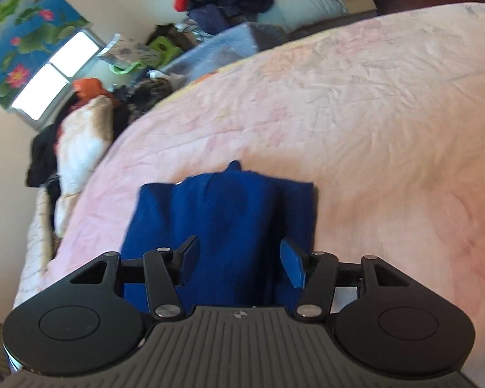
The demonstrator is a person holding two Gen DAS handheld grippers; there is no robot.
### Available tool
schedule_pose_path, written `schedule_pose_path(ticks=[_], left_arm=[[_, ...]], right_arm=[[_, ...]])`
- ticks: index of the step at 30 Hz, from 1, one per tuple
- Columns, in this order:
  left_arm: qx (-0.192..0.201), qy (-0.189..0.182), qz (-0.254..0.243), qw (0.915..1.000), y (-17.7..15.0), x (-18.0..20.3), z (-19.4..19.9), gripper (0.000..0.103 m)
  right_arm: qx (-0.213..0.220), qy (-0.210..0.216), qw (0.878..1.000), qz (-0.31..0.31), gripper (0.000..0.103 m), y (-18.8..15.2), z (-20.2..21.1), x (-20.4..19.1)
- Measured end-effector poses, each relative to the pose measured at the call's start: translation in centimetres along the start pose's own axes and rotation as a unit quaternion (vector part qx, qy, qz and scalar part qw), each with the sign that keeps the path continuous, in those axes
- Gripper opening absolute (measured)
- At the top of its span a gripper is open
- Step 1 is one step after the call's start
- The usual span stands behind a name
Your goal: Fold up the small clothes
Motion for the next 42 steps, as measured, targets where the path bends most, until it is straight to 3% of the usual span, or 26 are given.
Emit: schedule_pose_path(ticks=[3, 4, 5, 7, 14, 15, 17, 19, 20, 21, 24, 27, 30, 33, 35, 39, 40, 42], left_arm=[[-0.030, -0.019, 0.018, 0.9992, -0.3, -0.4, -1.0, 0.086], [-0.042, -0.027, 0.021, 0.9985, -0.5, -0.5, -1.4, 0.086], [-0.048, -0.031, 0.023, 0.9981, -0.6, -0.6, -1.6, 0.086], [-0.053, -0.033, 0.025, 0.9977, -1.0, -0.8, -1.8, 0.086], [-0.050, -0.033, 0.012, 0.9981, -1.3, -0.7, -1.7, 0.087], [-0.049, -0.031, 0.009, 0.9983, -1.4, -0.7, -1.7, 0.087], [-0.050, -0.029, 0.006, 0.9983, -1.4, -0.6, -1.7, 0.087], [-0.051, -0.031, 0.007, 0.9982, -1.4, -0.7, -1.6, 0.087], [-0.052, -0.032, 0.008, 0.9981, -1.3, -0.8, -1.6, 0.087], [-0.052, -0.033, 0.009, 0.9981, -1.3, -0.8, -1.5, 0.087], [-0.054, -0.036, 0.011, 0.9978, -1.3, -1.0, -1.4, 0.087], [-0.058, -0.077, 0.039, 0.9945, -1.1, -2.5, -1.0, 0.087], [-0.082, -0.163, 0.129, 0.9748, -1.3, -6.1, -1.1, 0.087], [-0.123, -0.245, 0.233, 0.9333, -1.7, -9.7, -2.4, 0.087], [-0.133, -0.274, 0.281, 0.9103, -2.1, -11.2, -3.3, 0.087], [-0.144, -0.311, 0.309, 0.8873, -2.8, -10.9, -3.5, 0.087], [-0.153, -0.319, 0.305, 0.8842, -3.0, -10.4, -3.5, 0.087], [-0.167, -0.325, 0.283, 0.8868, -3.5, -9.0, -3.2, 0.086]], right_arm=[[-0.013, 0.005, 1.000, -0.018, 0.052, 0.5, -2.6, 0.5], [-0.014, 0.014, 1.000, -0.018, 0.027, 0.4, -3.2, 0.4], [-0.017, 0.022, 1.000, -0.010, 0.009, 0.3, -3.5, 0.2], [-0.001, 0.021, 1.000, 0.021, 0.011, 0.1, -3.1, -0.5], [0.010, 0.035, 0.999, -0.014, 0.008, -0.5, -2.9, 2.8], [0.015, 0.038, 0.999, -0.013, 0.010, -0.7, -2.8, 2.7], [0.018, 0.038, 0.999, -0.028, 0.028, -0.7, -2.4, 2.5], [0.027, 0.060, 0.997, -0.040, 0.059, -0.6, -1.2, 2.4], [0.041, 0.068, 0.996, -0.038, 0.066, -0.7, -0.4, 2.3], [0.056, 0.069, 0.996, -0.033, 0.071, -0.7, 0.7, 2.2], [0.070, 0.080, 0.994, -0.034, 0.071, -1.2, 3.1, 2.8], [0.046, 0.058, 0.997, -0.014, 0.073, -2.2, 4.4, 3.6], [0.023, 0.031, 0.999, 0.010, 0.073, -3.7, 4.8, 4.4], [0.002, 0.046, 0.999, -0.004, 0.072, -5.6, 4.7, 5.4], [0.006, 0.070, 0.997, -0.008, 0.075, -6.4, 4.6, 5.3], [-0.033, 0.138, 0.988, -0.057, 0.078, -7.2, 2.9, 4.8], [-0.032, 0.145, 0.988, -0.053, 0.083, -7.2, 2.5, 4.3], [-0.029, 0.163, 0.984, -0.059, 0.090, -6.8, 2.0, 3.9]])
Point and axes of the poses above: each gripper's, at about its wrist camera, not at the fingertips, and z roughly against the way its jaws point, x to its right, y to its top, the point moved 1 cm from there along -z, roughly the way its jaws point, and after that the axes turned 6 degrees about y, right-handed, at the moved point
